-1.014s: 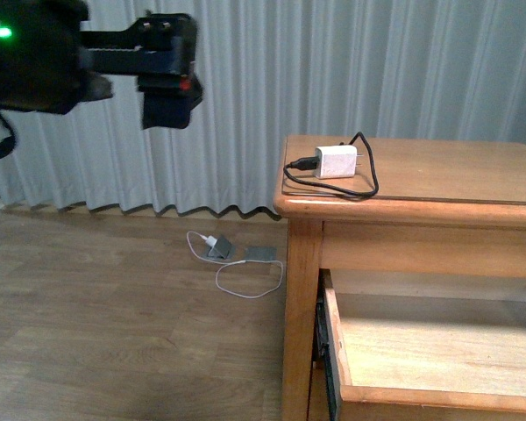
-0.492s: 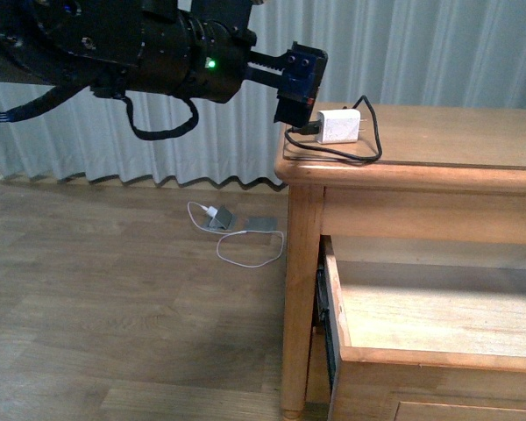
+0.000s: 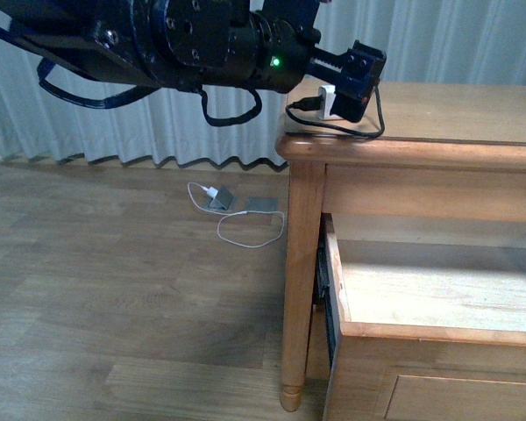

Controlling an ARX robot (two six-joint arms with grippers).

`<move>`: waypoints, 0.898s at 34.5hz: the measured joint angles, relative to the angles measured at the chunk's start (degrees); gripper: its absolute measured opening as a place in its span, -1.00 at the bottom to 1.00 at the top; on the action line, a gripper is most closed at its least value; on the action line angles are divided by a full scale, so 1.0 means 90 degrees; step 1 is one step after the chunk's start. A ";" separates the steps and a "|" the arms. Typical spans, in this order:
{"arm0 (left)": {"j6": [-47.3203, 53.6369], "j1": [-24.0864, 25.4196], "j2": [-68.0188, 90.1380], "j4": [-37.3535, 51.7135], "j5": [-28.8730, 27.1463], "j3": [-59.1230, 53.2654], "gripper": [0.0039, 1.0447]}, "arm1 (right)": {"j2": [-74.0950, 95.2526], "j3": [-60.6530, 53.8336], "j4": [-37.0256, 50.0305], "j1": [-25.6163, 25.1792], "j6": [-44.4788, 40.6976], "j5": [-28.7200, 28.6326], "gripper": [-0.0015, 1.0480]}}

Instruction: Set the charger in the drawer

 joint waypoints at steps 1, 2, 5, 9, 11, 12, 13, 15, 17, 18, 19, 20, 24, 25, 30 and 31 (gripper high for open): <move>0.0000 0.0000 0.0066 -0.0005 0.0017 0.0061 0.88 | 0.0000 0.0000 0.0000 0.0000 0.0000 0.0000 0.83; 0.0000 0.0000 0.0131 -0.0007 0.0044 0.0107 0.88 | 0.0000 0.0000 0.0000 0.0000 0.0000 0.0000 0.83; 0.0007 -0.0002 0.0345 -0.0061 0.0151 0.0282 0.88 | 0.0000 0.0000 0.0000 0.0000 0.0000 0.0000 0.83; 0.0039 -0.0027 0.0568 -0.0165 0.0170 0.0515 0.88 | 0.0000 0.0000 0.0000 0.0002 0.0000 0.0000 0.83; 0.0066 -0.0041 0.0629 -0.0219 0.0153 0.0624 0.74 | 0.0000 0.0000 0.0000 0.0000 0.0000 0.0000 0.83; 0.0073 -0.0044 0.0656 -0.0238 0.0146 0.0661 0.64 | 0.0000 0.0000 0.0000 0.0000 0.0000 0.0000 0.83; 0.0068 -0.0046 0.0687 -0.0248 0.0141 0.0695 0.54 | 0.0000 0.0000 0.0000 0.0000 0.0000 0.0000 0.83; 0.0058 -0.0056 0.0724 -0.0250 0.0143 0.0733 0.30 | 0.0000 0.0000 0.0000 0.0000 0.0000 0.0000 0.83; 0.0063 -0.0063 0.0726 -0.0245 0.0092 0.0736 0.13 | 0.0000 0.0000 0.0000 0.0000 0.0000 0.0000 0.83; 0.0063 -0.0063 0.0726 -0.0233 0.0092 0.0736 0.06 | 0.0000 0.0000 0.0000 0.0000 0.0000 0.0000 0.83; 0.0061 -0.0066 0.0726 -0.0214 0.0070 0.0733 -0.01 | 0.0000 0.0000 0.0000 0.0000 0.0000 0.0000 0.83; 0.0056 -0.0066 0.0726 -0.0170 0.0044 0.0714 -0.11 | 0.0000 0.0000 0.0000 0.0002 0.0000 0.0000 0.83; -0.0007 -0.0066 0.0663 0.0029 0.0017 0.0534 -0.41 | 0.0000 0.0000 0.0000 0.0000 0.0000 0.0000 0.83; -0.0029 -0.0066 0.0631 0.0080 0.0005 0.0469 -0.47 | 0.0000 0.0000 0.0000 0.0000 0.0000 0.0000 0.83; -0.0199 -0.0104 0.0187 0.0459 0.0124 -0.0270 -0.56 | 0.0000 0.0000 0.0000 0.0002 0.0000 0.0000 0.83; -0.0228 -0.0121 0.0102 0.0520 0.0158 -0.0401 -0.56 | 0.0000 0.0000 0.0000 0.0000 0.0000 0.0000 0.83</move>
